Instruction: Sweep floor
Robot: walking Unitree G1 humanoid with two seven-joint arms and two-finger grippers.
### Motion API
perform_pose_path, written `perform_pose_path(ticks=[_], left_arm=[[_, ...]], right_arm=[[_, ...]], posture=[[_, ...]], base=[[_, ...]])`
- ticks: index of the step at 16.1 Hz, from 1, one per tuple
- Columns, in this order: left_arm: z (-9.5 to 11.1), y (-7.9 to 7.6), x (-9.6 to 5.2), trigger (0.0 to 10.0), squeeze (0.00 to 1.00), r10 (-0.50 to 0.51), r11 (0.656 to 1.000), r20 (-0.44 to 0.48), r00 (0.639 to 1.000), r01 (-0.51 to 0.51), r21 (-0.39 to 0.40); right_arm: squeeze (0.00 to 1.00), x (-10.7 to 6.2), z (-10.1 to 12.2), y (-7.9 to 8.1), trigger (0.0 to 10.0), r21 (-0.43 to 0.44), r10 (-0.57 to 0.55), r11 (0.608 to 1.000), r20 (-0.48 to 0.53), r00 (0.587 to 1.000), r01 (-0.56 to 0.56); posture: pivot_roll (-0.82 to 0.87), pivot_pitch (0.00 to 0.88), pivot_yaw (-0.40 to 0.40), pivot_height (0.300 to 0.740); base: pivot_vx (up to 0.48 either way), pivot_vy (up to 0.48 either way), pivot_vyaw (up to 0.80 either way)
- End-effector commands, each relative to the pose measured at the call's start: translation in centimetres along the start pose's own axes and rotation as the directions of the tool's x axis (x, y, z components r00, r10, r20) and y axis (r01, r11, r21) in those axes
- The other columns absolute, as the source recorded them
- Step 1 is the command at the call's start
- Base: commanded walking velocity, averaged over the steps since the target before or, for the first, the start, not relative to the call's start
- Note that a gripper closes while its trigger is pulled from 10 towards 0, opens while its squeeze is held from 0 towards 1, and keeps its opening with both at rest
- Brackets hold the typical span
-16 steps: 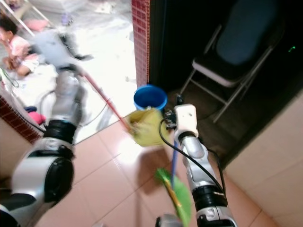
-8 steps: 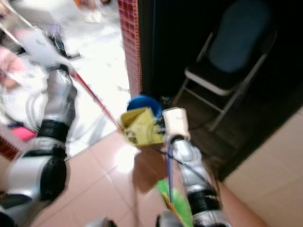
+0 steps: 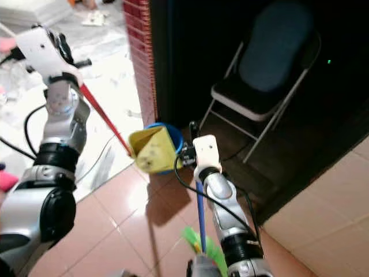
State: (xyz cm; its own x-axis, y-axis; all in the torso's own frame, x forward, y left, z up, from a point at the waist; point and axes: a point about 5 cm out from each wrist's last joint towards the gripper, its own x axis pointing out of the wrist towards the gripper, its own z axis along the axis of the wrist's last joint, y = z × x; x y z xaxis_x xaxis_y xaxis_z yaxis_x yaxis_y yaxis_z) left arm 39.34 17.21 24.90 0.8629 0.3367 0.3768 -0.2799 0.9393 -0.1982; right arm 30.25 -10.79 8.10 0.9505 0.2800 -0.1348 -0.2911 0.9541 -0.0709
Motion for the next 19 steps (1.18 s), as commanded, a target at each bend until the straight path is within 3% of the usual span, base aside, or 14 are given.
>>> perform_pose_path(ticks=[1, 4, 13, 15, 19], left_arm=[[1.62, -1.38, 0.26, 10.0, 0.0, -0.012, 0.998, 0.069, 0.998, 0.016, -0.065], [1.69, -1.49, 0.29, 10.0, 0.0, -0.005, 0.999, 0.082, 0.997, 0.009, -0.049], [1.92, -1.28, 0.24, 10.0, 0.0, 0.021, 0.998, 0.137, 0.99, -0.028, 0.05], [2.21, -1.2, 0.2, 10.0, 0.0, 0.028, 0.994, 0.177, 0.984, -0.047, 0.102], [2.31, -1.25, 0.16, 10.0, 0.0, 0.024, 0.992, 0.19, 0.981, -0.047, 0.118]], right_arm=[[0.0, 0.03, 0.92, -0.52, 10.0, -0.016, -0.008, 1.0, 0.037, 0.999, 0.008], [0.0, 0.06, 0.95, -0.44, 10.0, -0.017, -0.003, 1.0, 0.035, 0.999, 0.004], [0.0, 0.0, 0.87, -0.35, 10.0, -0.013, 0.006, 1.0, 0.029, 1.0, -0.005], [0.0, -0.03, 0.84, -0.36, 10.0, -0.013, 0.005, 1.0, 0.027, 1.0, -0.005], [0.0, -0.03, 0.8, -0.4, 10.0, -0.012, 0.013, 1.0, 0.024, 1.0, -0.012]], posture=[[-0.15, 0.0, 0.019, 0.74], [-0.15, 0.0, 0.019, 0.74], [-0.15, 0.0, 0.017, 0.74], [-0.15, 0.0, 0.017, 0.74], [-0.15, 0.0, 0.015, 0.74]], base=[[0.439, 0.0, 0.0], [0.439, 0.0, 0.0], [0.326, 0.348, 0.0], [0.0, 0.174, 0.0], [0.0, 0.0, 0.0]])
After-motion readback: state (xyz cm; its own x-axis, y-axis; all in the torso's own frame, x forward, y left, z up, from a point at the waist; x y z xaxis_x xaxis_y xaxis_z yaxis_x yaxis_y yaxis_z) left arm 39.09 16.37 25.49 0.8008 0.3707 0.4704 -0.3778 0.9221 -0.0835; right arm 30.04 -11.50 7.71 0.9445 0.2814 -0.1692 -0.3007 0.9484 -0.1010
